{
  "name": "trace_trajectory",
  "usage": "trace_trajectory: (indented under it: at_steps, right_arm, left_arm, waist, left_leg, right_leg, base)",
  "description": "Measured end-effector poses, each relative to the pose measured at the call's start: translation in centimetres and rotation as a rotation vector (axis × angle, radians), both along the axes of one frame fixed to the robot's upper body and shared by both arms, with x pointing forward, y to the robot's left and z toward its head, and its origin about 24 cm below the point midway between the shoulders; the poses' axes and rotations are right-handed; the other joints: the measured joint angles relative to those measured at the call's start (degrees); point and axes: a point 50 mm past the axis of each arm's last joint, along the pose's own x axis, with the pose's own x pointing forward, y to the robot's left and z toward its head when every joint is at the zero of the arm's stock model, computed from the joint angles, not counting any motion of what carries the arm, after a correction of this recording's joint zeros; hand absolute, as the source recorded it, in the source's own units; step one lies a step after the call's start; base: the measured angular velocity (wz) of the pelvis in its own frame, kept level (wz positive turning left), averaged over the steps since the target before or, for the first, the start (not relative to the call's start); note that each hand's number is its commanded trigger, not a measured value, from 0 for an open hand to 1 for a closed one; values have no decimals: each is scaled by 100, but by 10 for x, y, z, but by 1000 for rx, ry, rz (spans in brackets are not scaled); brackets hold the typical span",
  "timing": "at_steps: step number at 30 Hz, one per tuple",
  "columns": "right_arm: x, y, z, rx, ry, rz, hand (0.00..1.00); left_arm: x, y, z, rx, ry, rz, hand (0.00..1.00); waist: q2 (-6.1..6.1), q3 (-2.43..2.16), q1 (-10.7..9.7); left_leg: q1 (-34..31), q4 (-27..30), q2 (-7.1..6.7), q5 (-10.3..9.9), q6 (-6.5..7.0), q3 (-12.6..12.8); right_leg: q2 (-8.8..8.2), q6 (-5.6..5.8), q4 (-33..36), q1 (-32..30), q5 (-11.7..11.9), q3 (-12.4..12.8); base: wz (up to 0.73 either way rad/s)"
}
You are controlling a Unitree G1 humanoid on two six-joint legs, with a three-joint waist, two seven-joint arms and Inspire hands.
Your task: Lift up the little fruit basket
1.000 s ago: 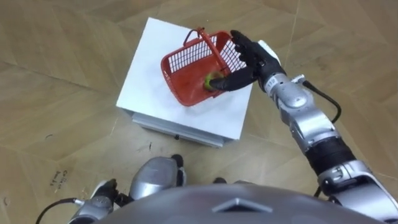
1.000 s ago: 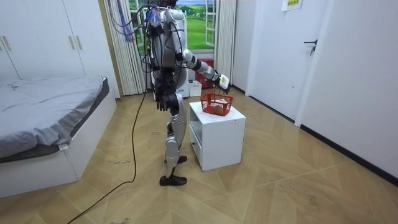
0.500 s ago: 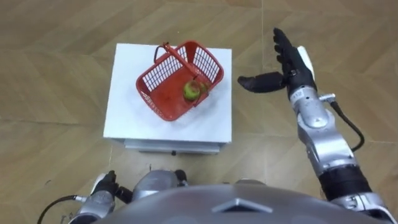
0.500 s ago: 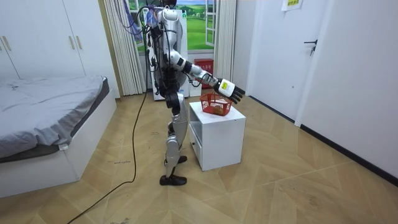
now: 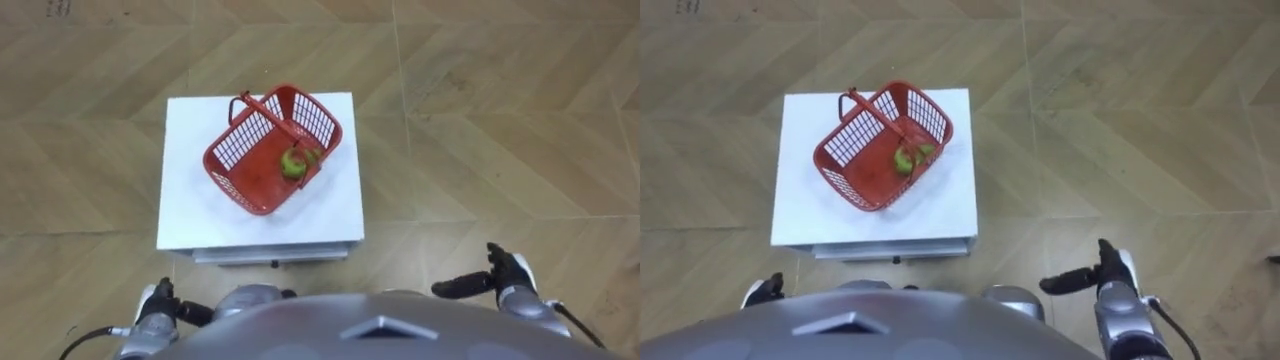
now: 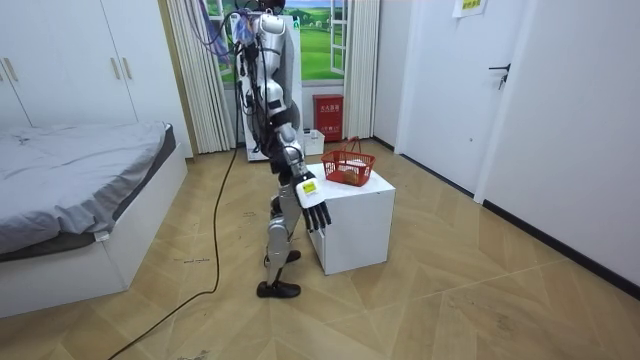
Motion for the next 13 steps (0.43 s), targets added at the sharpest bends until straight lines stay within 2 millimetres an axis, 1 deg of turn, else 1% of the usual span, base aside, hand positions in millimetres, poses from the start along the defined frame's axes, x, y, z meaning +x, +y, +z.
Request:
trace_trajectory:
  at_steps: [1, 2, 3, 4, 5, 6, 7, 9, 11, 13]
  right_arm:
    - [-7, 0, -2, 13, 35, -6, 0]
    - [-11, 0, -3, 18, 56, -9, 0]
    - [-22, 0, -6, 23, 112, -12, 0]
    - [-29, -1, -7, 27, 160, -19, 0]
    - [-34, -1, -8, 31, 187, -21, 0]
    - [-42, 0, -9, 37, 242, -14, 0]
    - [-49, 0, -9, 45, 290, -5, 0]
    - [-57, 2, -10, 62, 347, 8, 0]
    - [-66, 4, -10, 85, 408, 26, 0]
    - [-70, 4, -10, 97, 445, 30, 0]
  left_arm:
    - [-4, -1, -1, -4, 22, -1, 0]
    - [-7, -1, -1, -7, 35, -1, 0]
    - [-13, -2, -1, -12, 65, -13, 0]
    - [-17, -2, -2, -15, 91, -19, 0]
    - [-19, -2, -2, -18, 103, -23, 0]
    - [-23, -3, -2, -23, 125, -27, 0]
    - [-25, -3, -2, -28, 145, -29, 0]
    - [-30, -3, -2, -35, 171, -22, 0]
    - [-32, -3, -2, -47, 190, -17, 0]
    - [-32, -4, -2, -54, 201, -14, 0]
  waist:
    - [35, 22, 3]
    - [45, 20, 4]
    - [38, 29, 3]
    - [69, 12, 12]
    - [50, 15, 12]
    - [57, 6, 16]
    - [60, 8, 20]
    - [53, 7, 18]
    - [14, 4, 16]
    - [-14, 6, 12]
  left_leg:
    - [44, 6, 0, -8, 1, -9]
    - [67, 9, 0, -16, 1, -13]
    - [77, 24, -1, -52, 2, -30]
    - [85, 77, -5, -91, 4, -33]
    - [91, 86, -11, -99, 5, -34]
    - [114, 88, -18, -100, 7, -42]
    - [142, 86, -18, -100, 6, -42]
    - [181, 85, -20, -103, 1, -45]
    - [183, 104, -28, -109, -10, -45]
    - [182, 132, -27, -116, -21, -44]
  right_leg:
    - [0, 0, 0, 54, 0, -6]
    - [0, 3, 4, 69, -2, -6]
    - [0, 20, 7, 109, -16, -10]
    - [-9, 40, 17, 138, -49, -9]
    - [-14, 43, 16, 153, -64, -8]
    - [-21, 48, 21, 174, -76, -12]
    - [-21, 46, 19, 202, -80, -17]
    - [-23, 41, 18, 240, -98, -34]
    - [-31, 20, 18, 250, -144, -42]
    - [-31, 8, 19, 260, -180, -43]
  base:
    - [4]
    - [5]
    - [3]
    - [0]
    - [3]
    - [0]
    - [0]
    - [0]
    - [0]
    - [0]
